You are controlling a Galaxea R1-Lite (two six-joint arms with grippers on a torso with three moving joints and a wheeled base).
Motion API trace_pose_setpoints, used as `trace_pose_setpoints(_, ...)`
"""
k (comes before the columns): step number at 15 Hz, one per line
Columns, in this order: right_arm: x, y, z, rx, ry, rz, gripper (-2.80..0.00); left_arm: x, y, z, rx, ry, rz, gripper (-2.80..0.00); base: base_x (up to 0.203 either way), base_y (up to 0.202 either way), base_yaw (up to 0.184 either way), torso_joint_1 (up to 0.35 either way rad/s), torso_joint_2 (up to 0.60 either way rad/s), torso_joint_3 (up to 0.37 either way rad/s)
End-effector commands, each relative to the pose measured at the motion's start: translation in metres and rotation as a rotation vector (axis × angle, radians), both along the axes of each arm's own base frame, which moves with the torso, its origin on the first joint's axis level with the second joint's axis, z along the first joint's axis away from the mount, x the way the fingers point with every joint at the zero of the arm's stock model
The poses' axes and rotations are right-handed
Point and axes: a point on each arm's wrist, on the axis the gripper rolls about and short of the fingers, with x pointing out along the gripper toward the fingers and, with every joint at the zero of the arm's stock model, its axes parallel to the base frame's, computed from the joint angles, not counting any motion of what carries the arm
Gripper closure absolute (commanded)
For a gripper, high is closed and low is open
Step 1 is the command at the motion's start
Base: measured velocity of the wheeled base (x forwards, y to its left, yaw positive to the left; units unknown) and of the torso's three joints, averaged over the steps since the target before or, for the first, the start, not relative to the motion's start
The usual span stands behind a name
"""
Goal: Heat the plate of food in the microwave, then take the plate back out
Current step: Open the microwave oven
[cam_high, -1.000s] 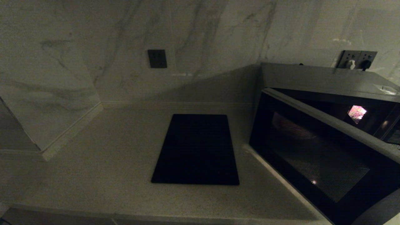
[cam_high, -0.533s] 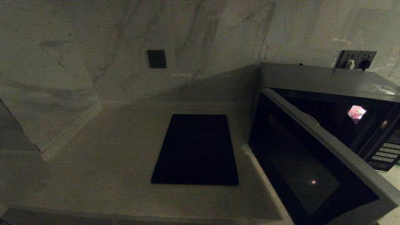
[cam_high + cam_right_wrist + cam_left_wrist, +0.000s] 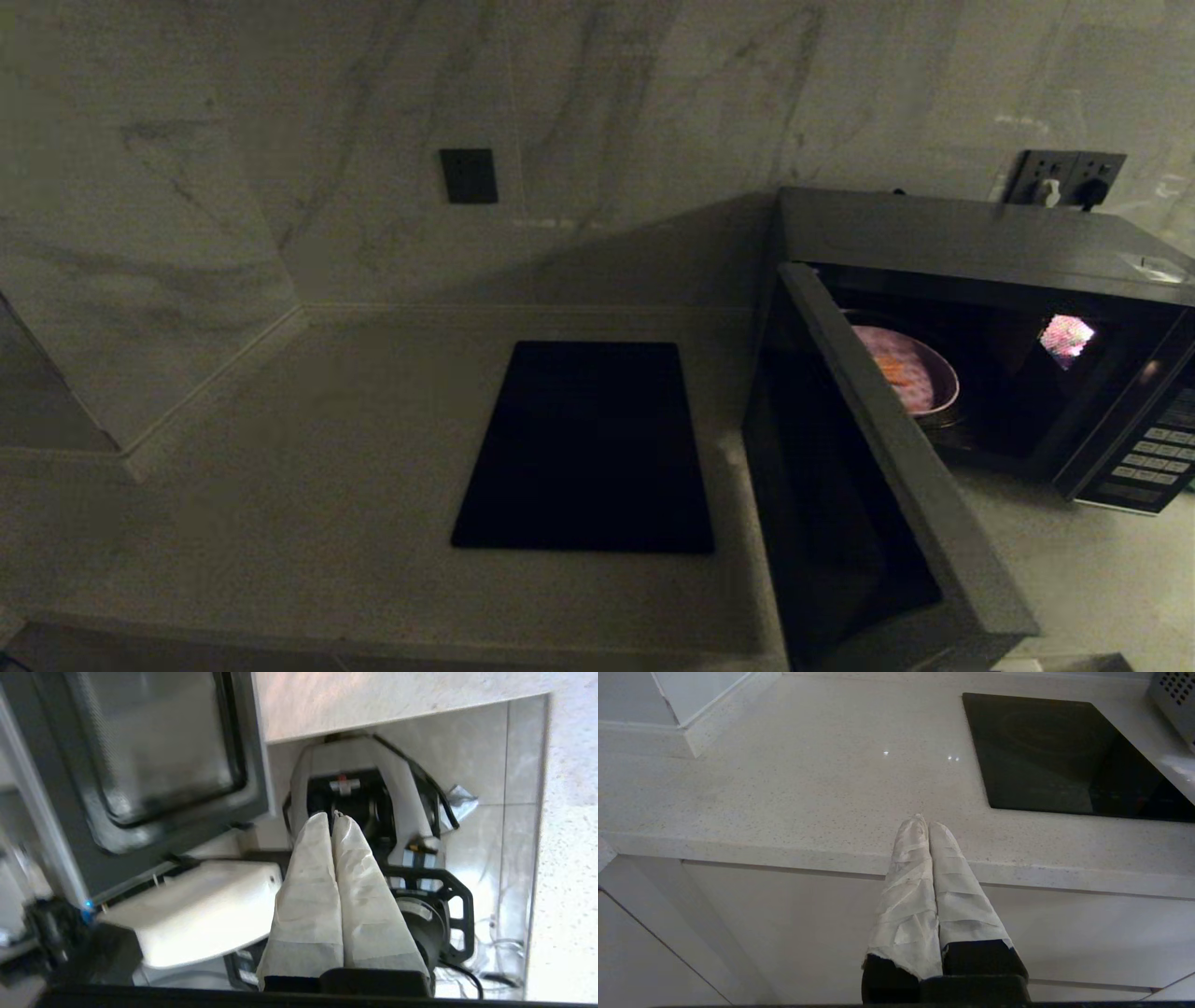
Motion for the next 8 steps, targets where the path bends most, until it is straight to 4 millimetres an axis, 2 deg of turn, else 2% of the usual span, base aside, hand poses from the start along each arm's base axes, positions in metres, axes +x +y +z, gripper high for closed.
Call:
trace_pose_setpoints(1,0.011,0.007,-0.006,0.024,0.032,0.071,0.0,0.0,0.0,0.0,-0.001,0.0,0.001,0.0,0.0,0.0,0.0,0.0,0.0,0.0)
trace_pose_setpoints(4,0.021,0.017,-0.008,0.047,0.046,0.134,0.0,0.0,0.0,0.0,-0.001,0.001,0.001,0.0,0.0,0.0,0.0,0.0,0.0,0.0)
trace_pose_setpoints(6,0.026,0.014,-0.01,0.046,0.017,0.072,0.0,0.0,0.0,0.0,-0.001,0.001,0.001,0.0,0.0,0.0,0.0,0.0,0.0,0.0)
trace_pose_setpoints(8,0.04,0.006,-0.01,0.041,-0.052,-0.074,0.0,0.0,0.0,0.0,-0.001,0.001,0.001,0.0,0.0,0.0,0.0,0.0,0.0,0.0)
